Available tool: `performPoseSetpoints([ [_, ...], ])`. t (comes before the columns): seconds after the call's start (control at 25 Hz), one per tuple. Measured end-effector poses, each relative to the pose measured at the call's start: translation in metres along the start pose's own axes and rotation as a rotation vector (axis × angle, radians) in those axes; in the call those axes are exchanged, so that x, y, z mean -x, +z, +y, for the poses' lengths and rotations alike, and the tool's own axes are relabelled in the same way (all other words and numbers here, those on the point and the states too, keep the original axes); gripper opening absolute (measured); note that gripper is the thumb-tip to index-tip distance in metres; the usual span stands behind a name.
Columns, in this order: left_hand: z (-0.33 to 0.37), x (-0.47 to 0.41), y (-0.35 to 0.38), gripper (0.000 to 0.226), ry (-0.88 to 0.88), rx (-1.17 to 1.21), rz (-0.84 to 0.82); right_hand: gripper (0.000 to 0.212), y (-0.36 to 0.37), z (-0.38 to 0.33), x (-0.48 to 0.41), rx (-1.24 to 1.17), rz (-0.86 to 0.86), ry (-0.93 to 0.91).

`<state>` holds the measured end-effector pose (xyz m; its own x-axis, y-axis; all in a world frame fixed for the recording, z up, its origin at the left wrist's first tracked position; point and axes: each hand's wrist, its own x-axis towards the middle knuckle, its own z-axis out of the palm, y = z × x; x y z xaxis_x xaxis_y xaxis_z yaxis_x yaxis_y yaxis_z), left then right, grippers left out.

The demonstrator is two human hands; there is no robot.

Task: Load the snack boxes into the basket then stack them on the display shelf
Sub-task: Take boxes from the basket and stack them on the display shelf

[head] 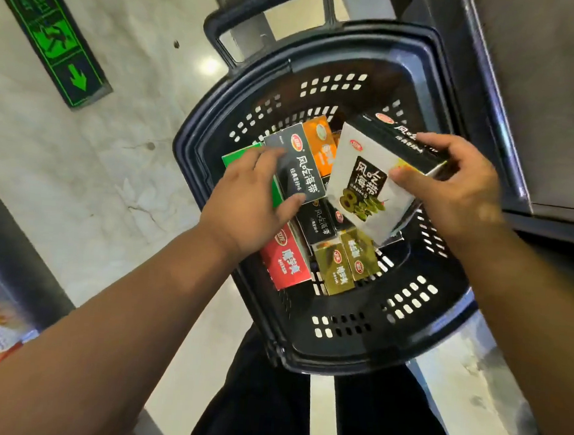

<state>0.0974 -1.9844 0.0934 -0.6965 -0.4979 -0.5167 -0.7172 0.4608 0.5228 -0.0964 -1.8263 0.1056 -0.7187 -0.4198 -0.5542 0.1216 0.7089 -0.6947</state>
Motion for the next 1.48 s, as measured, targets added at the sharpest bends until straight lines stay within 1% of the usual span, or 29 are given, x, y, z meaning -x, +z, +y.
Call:
performPoseSetpoints([
  [0.08, 0.007, 0.003, 0.000, 0.063, 0.000, 0.074, -0.046, 0.049, -0.012, -0.007, 0.014, -0.067, -0.056, 0.062],
  [0.16, 0.013, 0.009, 0.000, 0.068, -0.025, 0.170, -0.110, 0.047, -0.021, -0.013, 0.024, -0.106, -0.125, 0.123],
  [0.24, 0.020, 0.019, -0.003, 0.079, -0.098, 0.355, -0.183, 0.048, -0.026, -0.022, 0.033, -0.161, -0.217, 0.168],
  [0.28, 0.022, 0.024, -0.004, 0.079, -0.146, 0.471, -0.226, 0.050, -0.026, -0.025, 0.037, -0.196, -0.266, 0.177],
  [0.32, 0.025, 0.031, -0.006, 0.075, -0.196, 0.581, -0.272, 0.052, -0.024, -0.028, 0.040, -0.229, -0.314, 0.178],
  [0.4, 0.027, 0.044, -0.010, 0.056, -0.279, 0.719, -0.325, 0.050, -0.015, -0.034, 0.044, -0.287, -0.385, 0.196],
  [0.44, 0.027, 0.050, -0.010, 0.048, -0.307, 0.751, -0.310, 0.048, -0.009, -0.037, 0.047, -0.301, -0.408, 0.209],
  [0.48, 0.026, 0.057, -0.009, 0.048, -0.326, 0.781, -0.280, 0.045, -0.003, -0.039, 0.050, -0.295, -0.426, 0.210],
  [0.56, 0.021, 0.071, -0.005, 0.061, -0.361, 0.806, -0.208, 0.035, 0.009, -0.041, 0.055, -0.261, -0.449, 0.217],
  [0.6, 0.018, 0.077, -0.005, 0.061, -0.381, 0.797, -0.171, 0.030, 0.017, -0.041, 0.057, -0.243, -0.453, 0.235],
  [0.64, 0.014, 0.083, -0.004, 0.053, -0.406, 0.785, -0.126, 0.029, 0.025, -0.039, 0.059, -0.219, -0.456, 0.254],
  [0.72, 0.005, 0.092, -0.005, 0.030, -0.485, 0.749, -0.008, 0.045, 0.040, -0.038, 0.060, -0.180, -0.453, 0.291],
  [0.76, -0.002, 0.096, -0.008, 0.026, -0.523, 0.730, 0.054, 0.051, 0.047, -0.035, 0.059, -0.178, -0.431, 0.306],
  [0.84, -0.017, 0.105, -0.014, 0.031, -0.594, 0.713, 0.144, 0.051, 0.062, -0.026, 0.059, -0.148, -0.368, 0.328],
  [0.92, -0.032, 0.113, -0.021, 0.036, -0.667, 0.725, 0.199, 0.045, 0.078, -0.014, 0.066, -0.030, -0.354, 0.332],
  [0.96, -0.039, 0.116, -0.024, 0.038, -0.692, 0.737, 0.217, 0.048, 0.087, -0.004, 0.071, 0.056, -0.367, 0.326],
  [1.12, -0.064, 0.124, -0.022, 0.042, -0.716, 0.754, 0.237, 0.073, 0.125, 0.038, 0.088, 0.371, -0.489, 0.258],
  [1.16, -0.068, 0.124, -0.019, 0.045, -0.715, 0.764, 0.236, 0.077, 0.133, 0.046, 0.089, 0.416, -0.507, 0.236],
  [1.24, -0.074, 0.124, -0.011, 0.061, -0.729, 0.776, 0.223, 0.081, 0.148, 0.060, 0.086, 0.468, -0.531, 0.229],
  [1.36, -0.078, 0.120, -0.003, 0.076, -0.746, 0.771, 0.208, 0.088, 0.163, 0.076, 0.078, 0.506, -0.533, 0.278],
  [1.4, -0.080, 0.119, 0.001, 0.077, -0.749, 0.770, 0.203, 0.094, 0.166, 0.081, 0.077, 0.553, -0.521, 0.254],
  [1.48, -0.084, 0.118, 0.004, 0.072, -0.750, 0.761, 0.192, 0.104, 0.166, 0.085, 0.077, 0.648, -0.461, 0.182],
])
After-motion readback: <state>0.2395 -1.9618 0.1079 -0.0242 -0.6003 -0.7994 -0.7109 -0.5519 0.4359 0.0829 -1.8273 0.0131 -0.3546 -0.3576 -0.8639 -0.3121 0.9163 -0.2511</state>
